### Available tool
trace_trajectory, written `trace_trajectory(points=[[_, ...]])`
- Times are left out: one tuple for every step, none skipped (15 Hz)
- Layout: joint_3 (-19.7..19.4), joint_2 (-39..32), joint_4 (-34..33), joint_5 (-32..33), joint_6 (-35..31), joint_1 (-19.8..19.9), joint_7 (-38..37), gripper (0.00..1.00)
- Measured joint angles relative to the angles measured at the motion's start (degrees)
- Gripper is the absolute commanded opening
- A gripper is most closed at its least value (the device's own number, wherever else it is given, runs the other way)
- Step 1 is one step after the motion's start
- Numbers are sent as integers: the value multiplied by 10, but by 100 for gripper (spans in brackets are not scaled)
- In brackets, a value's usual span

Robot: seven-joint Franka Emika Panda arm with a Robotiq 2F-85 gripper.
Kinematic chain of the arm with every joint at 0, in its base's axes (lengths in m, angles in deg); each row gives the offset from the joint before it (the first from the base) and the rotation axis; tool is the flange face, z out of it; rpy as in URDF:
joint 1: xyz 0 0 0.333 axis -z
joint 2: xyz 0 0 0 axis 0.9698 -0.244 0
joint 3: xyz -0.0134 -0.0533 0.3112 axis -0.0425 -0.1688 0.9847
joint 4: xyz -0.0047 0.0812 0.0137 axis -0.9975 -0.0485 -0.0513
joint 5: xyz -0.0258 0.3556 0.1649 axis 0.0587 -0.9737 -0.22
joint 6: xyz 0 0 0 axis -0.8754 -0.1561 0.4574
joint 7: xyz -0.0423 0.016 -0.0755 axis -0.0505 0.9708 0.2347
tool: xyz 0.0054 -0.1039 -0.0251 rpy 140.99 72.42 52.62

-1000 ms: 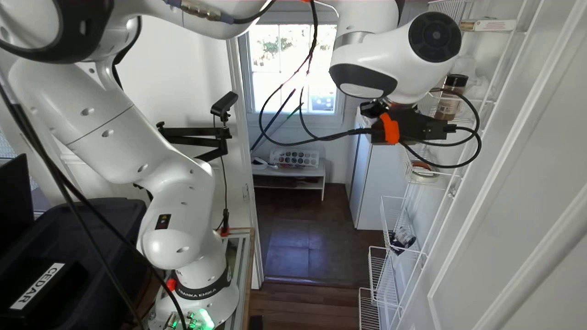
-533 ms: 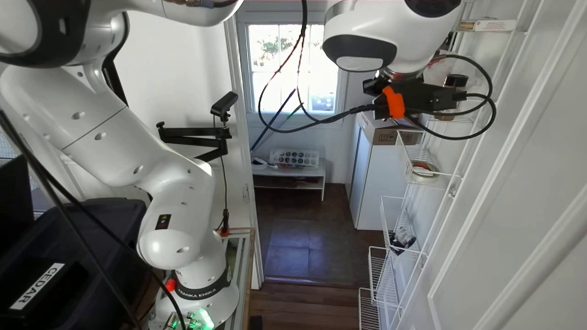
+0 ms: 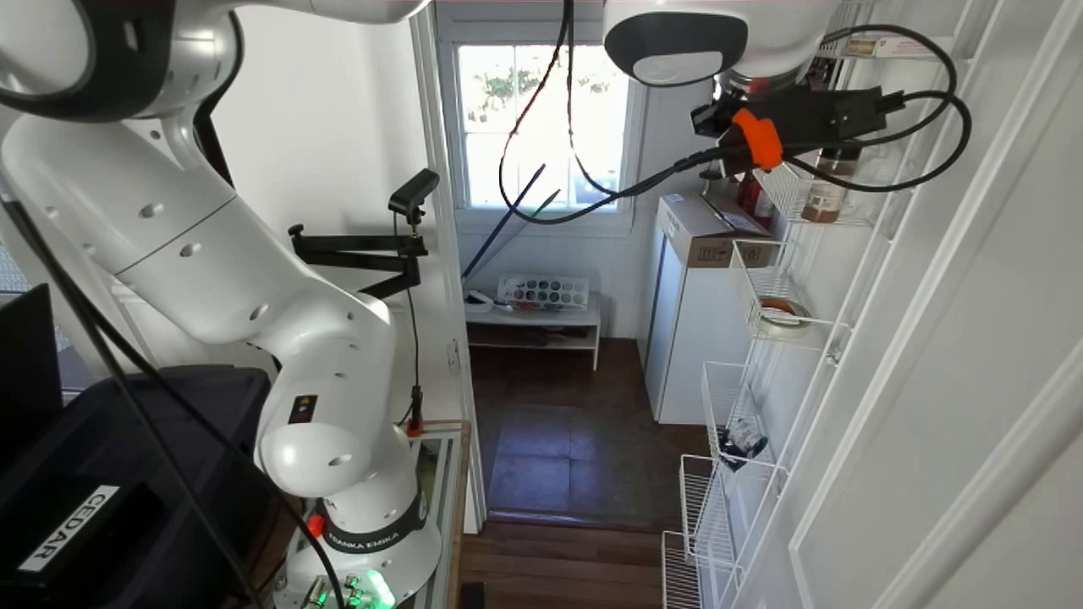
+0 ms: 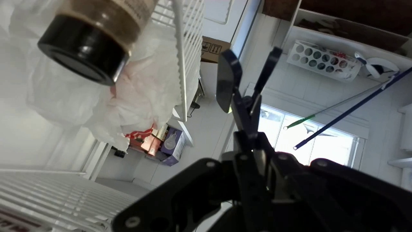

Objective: Pick up the black clip from the third tray on the door from the bottom and put it on fourth tray on the door from the bottom

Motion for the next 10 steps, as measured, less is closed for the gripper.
trace_trajectory(points=[[0, -5, -8, 0, -4, -2, 9, 2], [0, -11, -14, 0, -8, -4, 20, 2], [0, -18, -22, 0, -12, -6, 31, 2], [-1, -25, -28, 0, -15, -8, 42, 2], [-1, -33, -36, -1, -17, -10, 53, 2], [-1, -42, -42, -1, -19, -10, 63, 2], [-1, -50, -48, -2, -20, -11, 73, 2], [-1, -57, -55, -3, -20, -11, 82, 2], [-1, -62, -59, -4, -20, -13, 86, 2], [-1, -67, -63, -4, -20, -13, 88, 2]])
